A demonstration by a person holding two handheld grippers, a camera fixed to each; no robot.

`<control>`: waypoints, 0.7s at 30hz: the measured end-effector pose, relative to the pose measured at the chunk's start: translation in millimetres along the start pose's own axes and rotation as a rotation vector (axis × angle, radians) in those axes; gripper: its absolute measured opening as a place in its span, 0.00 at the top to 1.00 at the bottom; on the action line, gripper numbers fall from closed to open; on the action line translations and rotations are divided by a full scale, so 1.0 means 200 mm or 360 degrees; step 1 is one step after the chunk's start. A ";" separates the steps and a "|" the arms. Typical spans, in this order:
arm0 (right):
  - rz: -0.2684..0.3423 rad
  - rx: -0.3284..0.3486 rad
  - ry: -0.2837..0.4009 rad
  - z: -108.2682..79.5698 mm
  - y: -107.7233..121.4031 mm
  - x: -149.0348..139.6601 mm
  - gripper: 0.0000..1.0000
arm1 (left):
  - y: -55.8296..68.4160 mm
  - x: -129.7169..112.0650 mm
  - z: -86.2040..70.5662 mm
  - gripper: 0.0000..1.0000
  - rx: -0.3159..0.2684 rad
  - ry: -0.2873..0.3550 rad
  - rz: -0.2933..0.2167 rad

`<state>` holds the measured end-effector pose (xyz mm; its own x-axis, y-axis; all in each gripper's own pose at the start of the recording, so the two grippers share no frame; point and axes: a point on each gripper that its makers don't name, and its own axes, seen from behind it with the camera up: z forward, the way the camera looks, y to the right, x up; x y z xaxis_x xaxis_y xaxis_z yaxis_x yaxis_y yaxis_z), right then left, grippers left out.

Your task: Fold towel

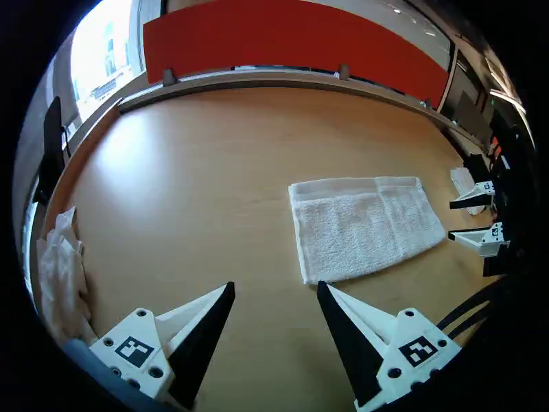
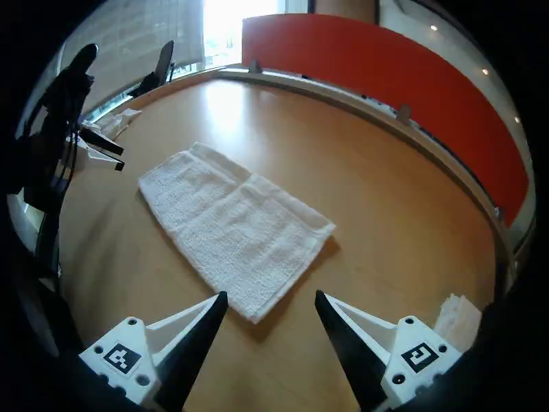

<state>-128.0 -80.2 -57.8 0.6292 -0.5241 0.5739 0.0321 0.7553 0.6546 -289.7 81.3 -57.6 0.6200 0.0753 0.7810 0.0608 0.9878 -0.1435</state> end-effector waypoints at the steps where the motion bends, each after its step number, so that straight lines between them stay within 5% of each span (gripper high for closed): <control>1: 0.0000 0.0006 -0.0004 0.00 -0.01 -0.01 0.01 | 0.00 -0.01 -0.01 0.12 0.0006 -0.0001 -0.0009; 6: -0.0003 0.0044 -0.0027 0.03 -0.04 -0.05 0.06 | -0.02 -0.06 -0.05 0.12 0.0026 -0.0009 -0.0047; 13: -0.0013 0.0092 -0.0044 0.05 -0.08 -0.07 0.30 | -0.04 -0.10 -0.09 0.12 0.0047 -0.0009 -0.0085; 21: -0.0028 0.0122 -0.0083 0.05 -0.08 -0.10 0.45 | -0.08 -0.13 -0.12 0.12 0.0066 -0.0011 -0.0110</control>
<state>-148.4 -85.3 -74.9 0.5879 -0.5583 0.5853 -0.0181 0.7143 0.6996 -288.0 60.1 -90.0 0.6098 0.0076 0.7925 0.0708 0.9954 -0.0640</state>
